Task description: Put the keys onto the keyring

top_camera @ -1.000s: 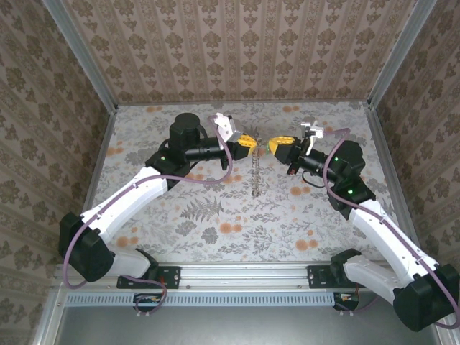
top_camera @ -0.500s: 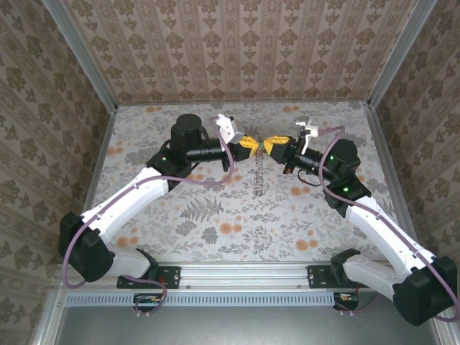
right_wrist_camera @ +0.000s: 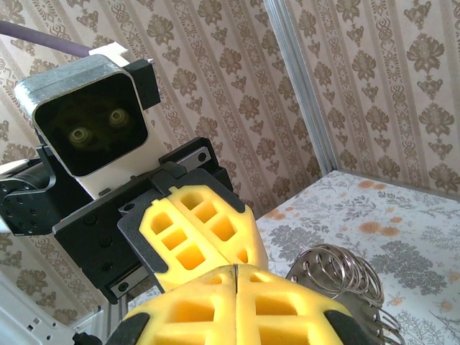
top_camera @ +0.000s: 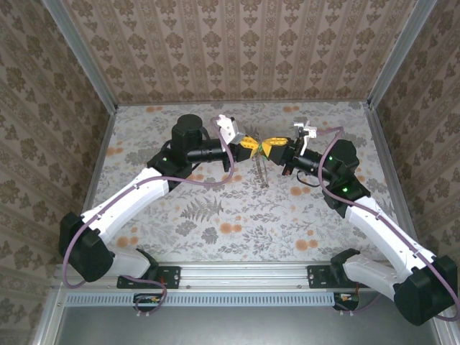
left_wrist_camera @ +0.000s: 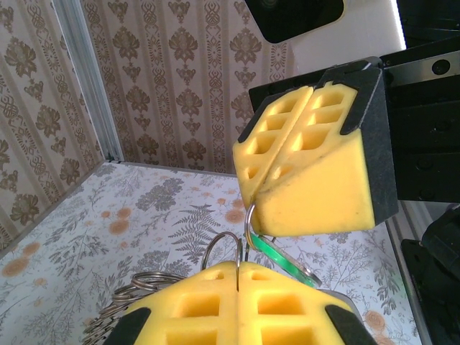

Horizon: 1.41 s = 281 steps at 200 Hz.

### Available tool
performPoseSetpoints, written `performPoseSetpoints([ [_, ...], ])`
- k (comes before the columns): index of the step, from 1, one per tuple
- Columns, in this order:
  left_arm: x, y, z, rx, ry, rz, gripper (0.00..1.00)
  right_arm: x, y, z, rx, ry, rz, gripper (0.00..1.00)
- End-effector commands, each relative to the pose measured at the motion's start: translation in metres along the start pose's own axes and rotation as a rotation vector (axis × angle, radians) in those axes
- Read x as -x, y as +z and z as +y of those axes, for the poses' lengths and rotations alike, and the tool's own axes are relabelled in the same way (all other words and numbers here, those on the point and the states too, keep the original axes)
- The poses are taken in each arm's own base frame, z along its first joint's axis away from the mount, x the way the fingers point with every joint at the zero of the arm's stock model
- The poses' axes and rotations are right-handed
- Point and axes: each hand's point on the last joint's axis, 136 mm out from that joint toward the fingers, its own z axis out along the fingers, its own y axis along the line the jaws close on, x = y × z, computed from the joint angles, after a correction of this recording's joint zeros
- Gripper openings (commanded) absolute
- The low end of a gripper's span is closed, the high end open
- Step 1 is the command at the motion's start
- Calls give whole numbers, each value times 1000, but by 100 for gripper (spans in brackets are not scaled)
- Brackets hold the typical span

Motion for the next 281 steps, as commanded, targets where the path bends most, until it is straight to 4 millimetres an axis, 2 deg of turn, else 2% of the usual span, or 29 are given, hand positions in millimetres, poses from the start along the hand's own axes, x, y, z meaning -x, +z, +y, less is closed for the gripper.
performPoseSetpoints([
  [1,33,-7,-6,-1,76,-70,0,7,2,7,28,-24,-12,0],
  [53,32,-8,-5,9,79,-67,0,1,3,3,14,-21,1,0],
  [139,32,-10,-5,20,88,-64,0,9,-24,12,-48,-77,-21,0],
  [206,34,-11,-7,17,89,-68,0,-4,-14,3,-37,-61,30,0],
  [281,32,-9,-7,10,86,-65,0,1,-3,2,-1,-55,28,0],
])
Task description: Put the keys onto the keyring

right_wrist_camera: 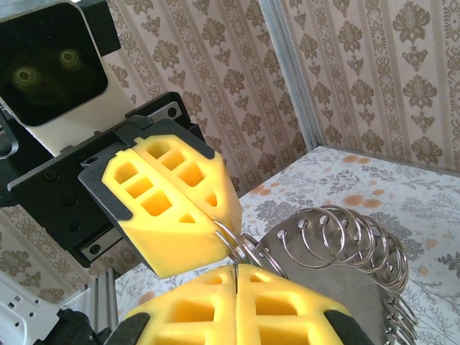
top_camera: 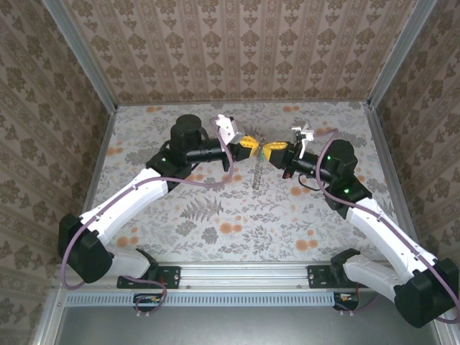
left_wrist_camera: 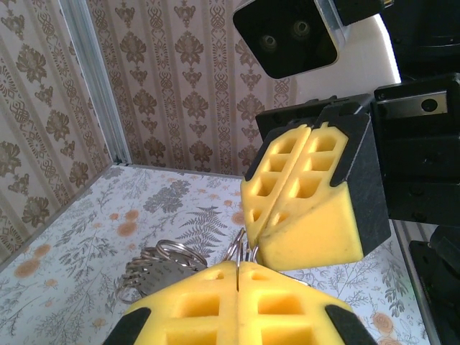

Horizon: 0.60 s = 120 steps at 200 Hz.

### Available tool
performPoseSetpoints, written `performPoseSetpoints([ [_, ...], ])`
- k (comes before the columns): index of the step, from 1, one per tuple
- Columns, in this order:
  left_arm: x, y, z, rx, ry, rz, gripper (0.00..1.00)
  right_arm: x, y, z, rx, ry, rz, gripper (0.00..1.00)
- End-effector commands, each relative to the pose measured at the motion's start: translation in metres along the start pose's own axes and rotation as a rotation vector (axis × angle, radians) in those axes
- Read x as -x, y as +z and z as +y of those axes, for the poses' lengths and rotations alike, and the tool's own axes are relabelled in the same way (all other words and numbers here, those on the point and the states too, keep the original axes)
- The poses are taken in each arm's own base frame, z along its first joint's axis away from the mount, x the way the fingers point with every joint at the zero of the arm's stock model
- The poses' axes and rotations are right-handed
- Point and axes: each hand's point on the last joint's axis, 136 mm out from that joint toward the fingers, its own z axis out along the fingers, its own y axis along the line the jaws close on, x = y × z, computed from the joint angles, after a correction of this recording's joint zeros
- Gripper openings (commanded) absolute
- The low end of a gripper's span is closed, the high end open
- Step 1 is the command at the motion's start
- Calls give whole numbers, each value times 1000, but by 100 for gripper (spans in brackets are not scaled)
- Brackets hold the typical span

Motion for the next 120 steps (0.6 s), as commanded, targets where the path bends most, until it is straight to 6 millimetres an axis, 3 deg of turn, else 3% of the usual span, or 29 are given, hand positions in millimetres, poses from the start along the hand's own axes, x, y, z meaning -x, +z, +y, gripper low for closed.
performPoseSetpoints([
  [1,29,-7,-8,-8,68,-61,0,19,-1,11,43,-46,-43,0],
  [120,26,-4,-7,-13,61,-56,0,31,-5,17,44,-64,-87,0],
])
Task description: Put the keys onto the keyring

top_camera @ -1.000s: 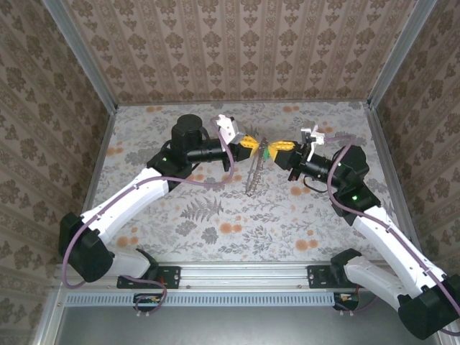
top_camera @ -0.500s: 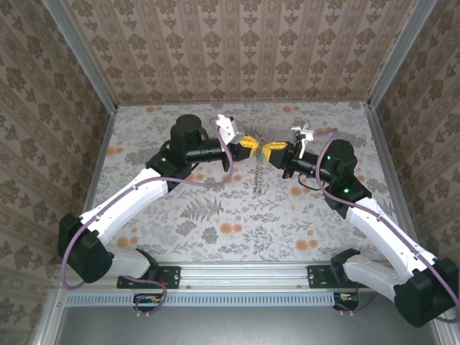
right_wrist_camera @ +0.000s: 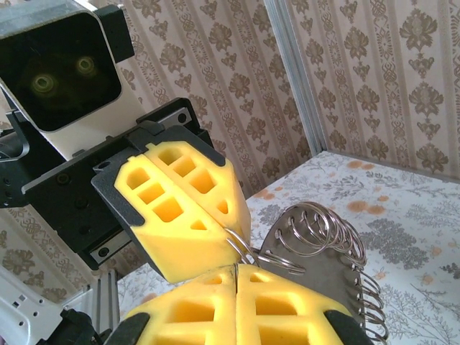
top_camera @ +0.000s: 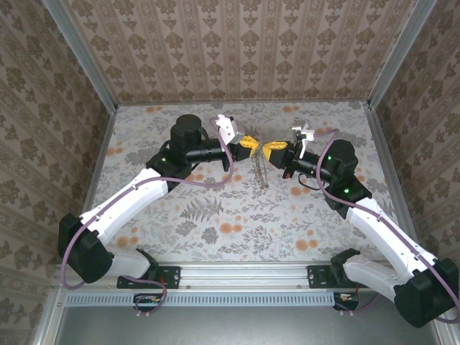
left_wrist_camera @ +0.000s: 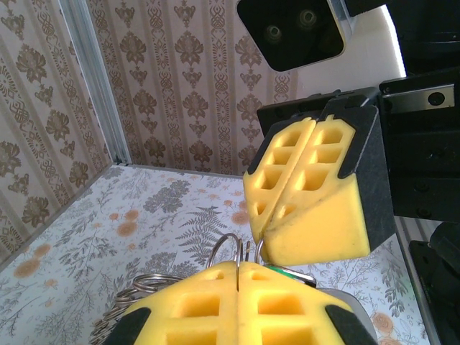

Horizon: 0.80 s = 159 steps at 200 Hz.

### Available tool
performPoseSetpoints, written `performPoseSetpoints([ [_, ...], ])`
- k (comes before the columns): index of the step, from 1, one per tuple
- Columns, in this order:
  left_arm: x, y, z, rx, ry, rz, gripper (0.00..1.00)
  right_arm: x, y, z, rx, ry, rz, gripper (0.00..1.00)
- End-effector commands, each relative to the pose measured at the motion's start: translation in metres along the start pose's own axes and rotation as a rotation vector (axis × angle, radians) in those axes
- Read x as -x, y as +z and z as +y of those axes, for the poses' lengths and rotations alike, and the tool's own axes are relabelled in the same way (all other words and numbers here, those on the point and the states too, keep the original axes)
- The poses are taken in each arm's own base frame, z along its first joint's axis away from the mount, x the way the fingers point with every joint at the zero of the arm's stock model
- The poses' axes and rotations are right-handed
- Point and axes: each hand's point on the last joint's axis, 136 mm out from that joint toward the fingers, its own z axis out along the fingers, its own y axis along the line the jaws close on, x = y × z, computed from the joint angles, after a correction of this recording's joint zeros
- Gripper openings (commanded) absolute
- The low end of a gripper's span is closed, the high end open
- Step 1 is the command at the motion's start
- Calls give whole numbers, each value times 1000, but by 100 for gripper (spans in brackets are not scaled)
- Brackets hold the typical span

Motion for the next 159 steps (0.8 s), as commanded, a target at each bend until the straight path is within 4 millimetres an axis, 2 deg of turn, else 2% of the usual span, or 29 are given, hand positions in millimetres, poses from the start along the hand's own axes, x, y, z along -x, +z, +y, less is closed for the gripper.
performPoseSetpoints([
  [1,26,-4,-7,-13,61,-56,0,27,-4,13,27,-51,-72,0],
  [159,26,-3,-10,-27,59,-59,0,35,4,13,50,-41,-91,0],
])
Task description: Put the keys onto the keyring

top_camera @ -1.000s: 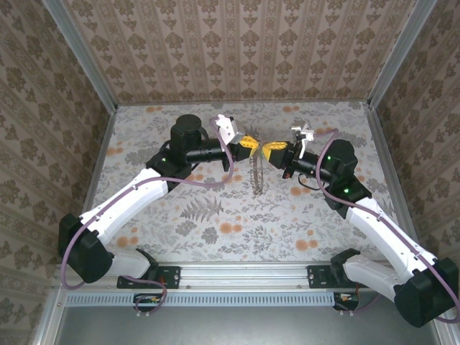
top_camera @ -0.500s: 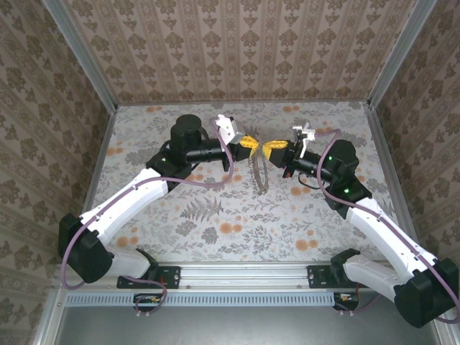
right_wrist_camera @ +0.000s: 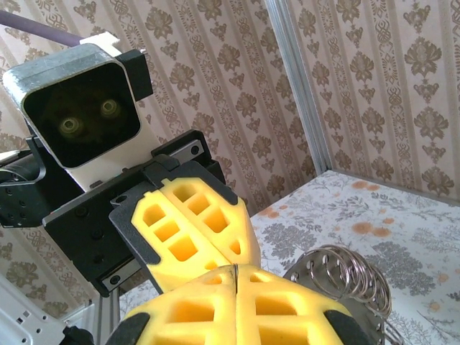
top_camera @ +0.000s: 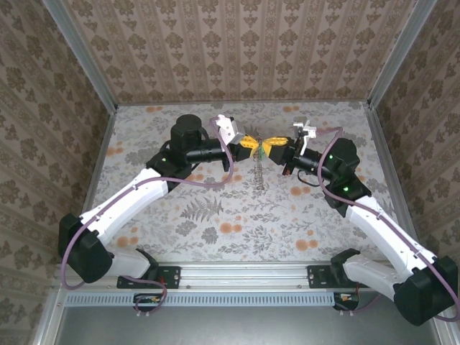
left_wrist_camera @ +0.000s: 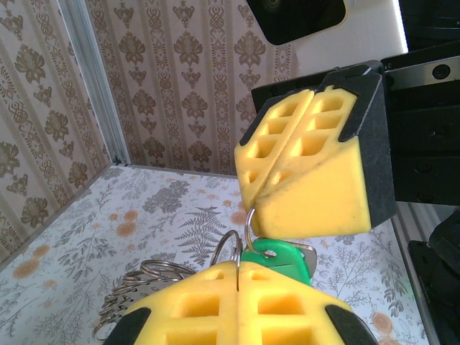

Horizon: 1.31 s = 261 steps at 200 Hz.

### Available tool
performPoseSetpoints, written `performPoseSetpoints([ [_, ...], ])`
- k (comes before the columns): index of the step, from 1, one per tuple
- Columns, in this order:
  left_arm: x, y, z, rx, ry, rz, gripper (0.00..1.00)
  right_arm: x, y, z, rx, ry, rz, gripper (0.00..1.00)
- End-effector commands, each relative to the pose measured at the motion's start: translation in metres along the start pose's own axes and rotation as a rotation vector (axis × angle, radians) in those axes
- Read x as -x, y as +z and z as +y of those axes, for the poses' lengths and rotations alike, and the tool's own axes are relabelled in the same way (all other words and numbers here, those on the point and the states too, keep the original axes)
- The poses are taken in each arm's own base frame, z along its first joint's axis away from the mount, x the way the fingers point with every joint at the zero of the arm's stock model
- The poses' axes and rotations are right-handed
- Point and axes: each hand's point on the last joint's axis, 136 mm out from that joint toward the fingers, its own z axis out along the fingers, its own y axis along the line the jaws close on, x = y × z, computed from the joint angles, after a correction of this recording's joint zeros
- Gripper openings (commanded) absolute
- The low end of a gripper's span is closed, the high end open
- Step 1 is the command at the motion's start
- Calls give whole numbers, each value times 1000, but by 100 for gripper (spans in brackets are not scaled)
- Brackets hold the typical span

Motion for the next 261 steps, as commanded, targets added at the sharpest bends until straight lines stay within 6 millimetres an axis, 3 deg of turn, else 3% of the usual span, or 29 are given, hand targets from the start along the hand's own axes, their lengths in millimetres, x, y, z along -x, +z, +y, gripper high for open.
performPoseSetpoints([
  [1,26,-3,-8,-24,60,-59,0,20,3,9,32,-29,-45,0],
  [77,27,-5,-11,-29,62,-66,0,8,6,-7,-29,-25,-20,0],
  [177,33,-10,-12,-11,69,-98,0,-9,-7,-38,-141,10,1,0],
  [261,36,-13,-7,30,68,-121,0,-21,-11,-36,-115,46,32,0],
])
